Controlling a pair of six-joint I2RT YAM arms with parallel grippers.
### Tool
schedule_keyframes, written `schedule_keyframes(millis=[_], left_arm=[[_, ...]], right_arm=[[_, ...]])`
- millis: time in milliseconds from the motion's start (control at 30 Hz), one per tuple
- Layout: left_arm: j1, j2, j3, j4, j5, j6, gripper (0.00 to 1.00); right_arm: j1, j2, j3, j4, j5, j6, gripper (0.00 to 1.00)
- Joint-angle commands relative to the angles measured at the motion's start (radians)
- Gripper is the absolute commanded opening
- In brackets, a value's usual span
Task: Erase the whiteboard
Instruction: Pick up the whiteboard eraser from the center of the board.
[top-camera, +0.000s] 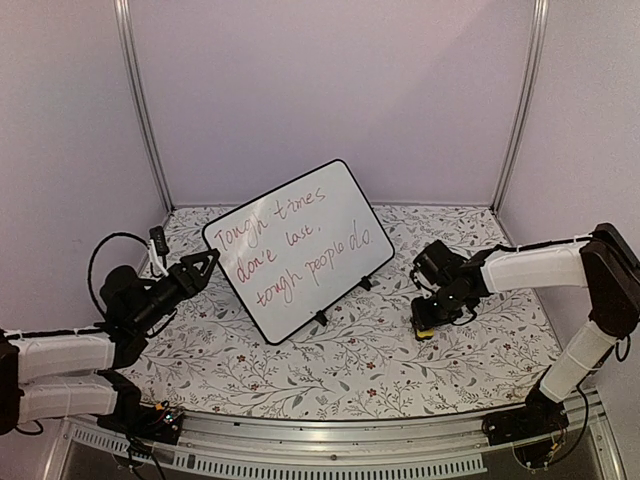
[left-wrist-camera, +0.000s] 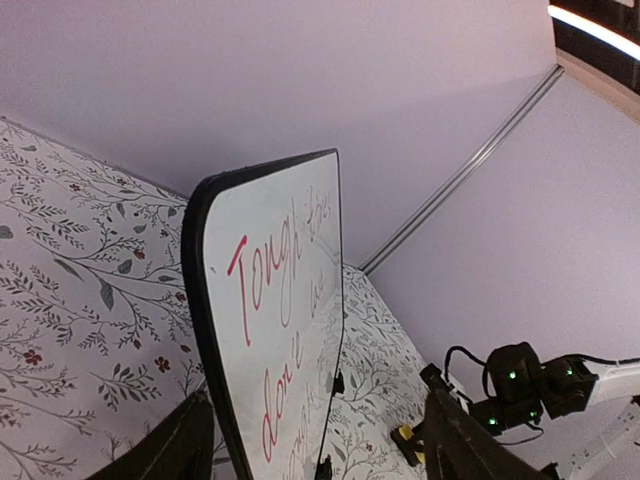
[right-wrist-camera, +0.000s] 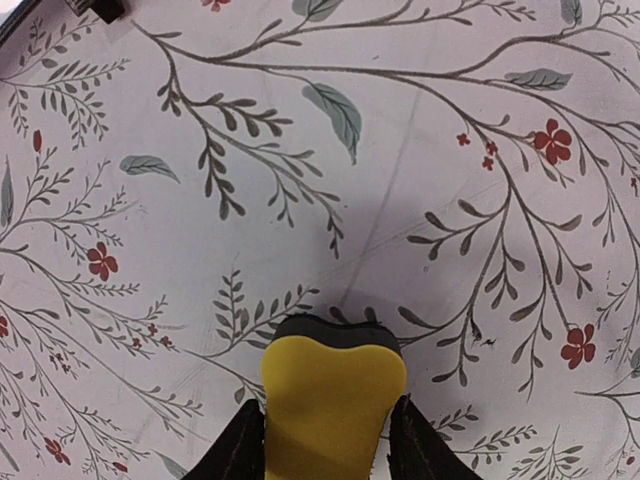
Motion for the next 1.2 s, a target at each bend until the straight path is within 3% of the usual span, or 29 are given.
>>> schedule_keyframes(millis=[0, 167, 367, 667, 867, 1167], left_arm=[[-0.009, -0.099, 0.023, -0.177, -0.063, 0.001, 0.72], [-0.009, -0.194, 0.046, -0.305, -0.105, -0.004, 0.76], [-0.007, -0.242, 0.09, -0.451, -0.141, -0.012, 0.8], [0.037, -0.197, 0.41, -0.872, -0.131, -0.028, 0.86], [0.105, -0.042, 0.679, -1.148, -0.087, 0.007, 0.88], [0.258, 0.235, 0.858, -1.151, 0.219, 0.126, 0.84]], right_arm=[[0.023, 0.027, 0.035, 0.005, 0.038, 0.013, 0.37], [0.033, 0.042, 0.043, -0.006, 0.045, 0.02, 0.34], [0.051, 0.033, 0.052, -0.024, 0.061, 0.029, 0.18], [0.146, -0.074, 0.226, -0.008, 0.072, -0.086, 0.2], [0.168, -0.011, 0.475, 0.004, 0.037, -0.183, 0.22], [0.242, 0.184, 0.814, 0.047, -0.013, -0.274, 0.22]])
